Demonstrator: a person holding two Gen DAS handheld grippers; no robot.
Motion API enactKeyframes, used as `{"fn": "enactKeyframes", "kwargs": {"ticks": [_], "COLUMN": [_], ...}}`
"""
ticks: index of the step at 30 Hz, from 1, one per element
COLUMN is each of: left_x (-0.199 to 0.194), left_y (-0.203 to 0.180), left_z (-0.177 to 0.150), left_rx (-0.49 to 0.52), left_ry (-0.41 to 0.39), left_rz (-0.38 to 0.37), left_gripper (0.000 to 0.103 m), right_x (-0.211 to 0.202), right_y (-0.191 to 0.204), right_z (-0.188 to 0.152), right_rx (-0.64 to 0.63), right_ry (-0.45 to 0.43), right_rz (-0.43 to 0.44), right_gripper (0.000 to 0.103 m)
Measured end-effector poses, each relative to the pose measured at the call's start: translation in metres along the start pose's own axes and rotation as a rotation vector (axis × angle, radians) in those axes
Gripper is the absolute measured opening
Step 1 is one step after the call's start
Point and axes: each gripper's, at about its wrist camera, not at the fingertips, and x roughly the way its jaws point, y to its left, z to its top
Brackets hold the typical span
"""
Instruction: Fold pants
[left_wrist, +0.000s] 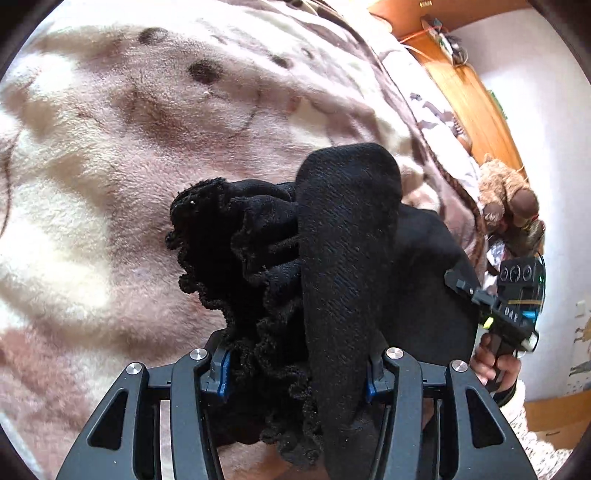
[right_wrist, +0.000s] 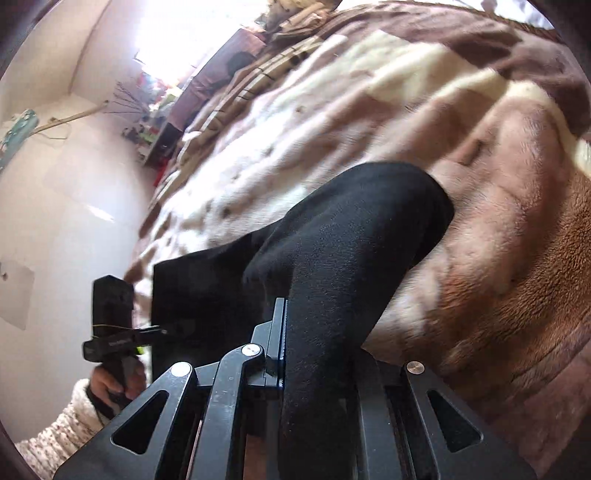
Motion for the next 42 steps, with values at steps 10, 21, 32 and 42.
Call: {"fn": "enactKeyframes", "kwargs": {"ticks": [10,21,32,42], "left_x": [0.000,-0.051,-0.067,-0.040], "left_y": [0.007,-0.019,-0.088,-0.115], "left_z": [0.002,-0.024,-0.101,-0.155], "left_rx": [0.032,0.060,0.191,0.204], "left_ry": [0.018,-0.121,-0.254,-0.314], "left_rz": [0.031,0.116,0.341,0.511], "left_gripper": [0.070,0.071,0.080,0.080], "right_x": [0.009,-0.037,-0.054,-0.043], "right_y": [-0.026,0.003,0.070,0.104], "right_z": [-0.012,-0.027,-0.078,-0.139], "right_rx": [-0.054,-0.138,-0.248,-0.352], "right_ry": [-0.024,-0.129,-0.172,-0.132], "right_rz": [-0.101,-0.315,-0.372,-0.434], "right_gripper": [0.039,0.041,0.054,0.054]}}
